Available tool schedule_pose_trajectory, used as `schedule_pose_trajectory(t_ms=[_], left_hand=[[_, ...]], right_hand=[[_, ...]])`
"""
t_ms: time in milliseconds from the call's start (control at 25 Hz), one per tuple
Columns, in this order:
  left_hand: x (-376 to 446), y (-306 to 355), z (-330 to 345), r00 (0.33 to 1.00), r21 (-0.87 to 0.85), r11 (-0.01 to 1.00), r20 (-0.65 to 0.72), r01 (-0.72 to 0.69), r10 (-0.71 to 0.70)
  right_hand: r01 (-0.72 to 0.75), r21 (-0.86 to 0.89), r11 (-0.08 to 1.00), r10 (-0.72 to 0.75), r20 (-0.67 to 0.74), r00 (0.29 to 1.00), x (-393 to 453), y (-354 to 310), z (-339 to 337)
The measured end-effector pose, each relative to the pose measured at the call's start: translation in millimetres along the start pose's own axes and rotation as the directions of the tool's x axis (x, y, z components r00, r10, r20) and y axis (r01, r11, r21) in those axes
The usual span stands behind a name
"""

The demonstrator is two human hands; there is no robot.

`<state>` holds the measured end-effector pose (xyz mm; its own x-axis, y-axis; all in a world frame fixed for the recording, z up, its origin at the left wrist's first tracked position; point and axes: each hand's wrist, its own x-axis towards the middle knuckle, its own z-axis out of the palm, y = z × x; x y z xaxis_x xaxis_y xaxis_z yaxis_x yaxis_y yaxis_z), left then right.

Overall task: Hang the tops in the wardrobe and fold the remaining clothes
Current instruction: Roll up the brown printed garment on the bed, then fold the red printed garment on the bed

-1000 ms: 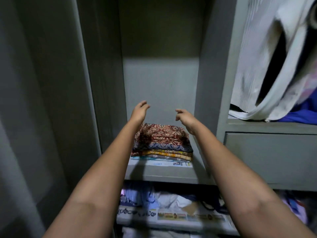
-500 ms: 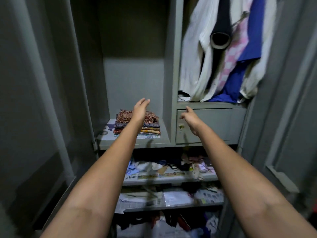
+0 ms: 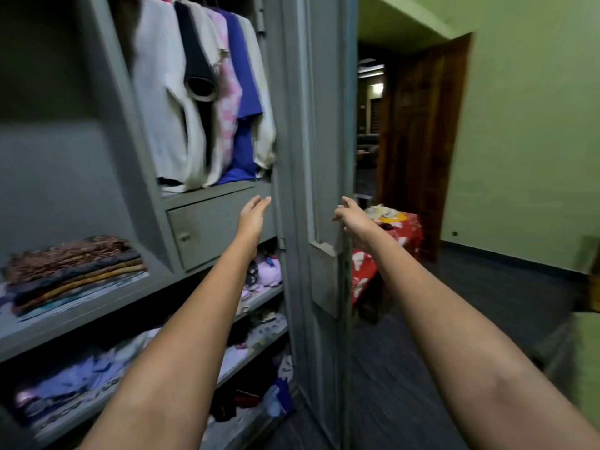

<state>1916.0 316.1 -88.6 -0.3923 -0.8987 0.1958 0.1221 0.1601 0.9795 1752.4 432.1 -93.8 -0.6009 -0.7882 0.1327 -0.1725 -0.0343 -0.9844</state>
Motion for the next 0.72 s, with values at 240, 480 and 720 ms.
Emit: schedule_pose_trajectory(t_ms=[240,480,720], left_hand=[[-57,10,145,0.949,-0.068,0.997,0.315,0.046,-0.023],[-83,2,268,0.855,-0.098,0.990,0.518,0.102,-0.037],[-50,-11,395,0.814,-0.104,0.989,0.580,0.102,-0.022]], right_hand=[[-0.054,0.046,0.997,0.066,-0.307,0.949,-82,8,-149],[-0.111,0.011,0.994,0.104,-0.441,0.891,-114,23,-265],[-0.159,-0.007,0.987,0.134,-0.497,0.858,-62,52,-367]])
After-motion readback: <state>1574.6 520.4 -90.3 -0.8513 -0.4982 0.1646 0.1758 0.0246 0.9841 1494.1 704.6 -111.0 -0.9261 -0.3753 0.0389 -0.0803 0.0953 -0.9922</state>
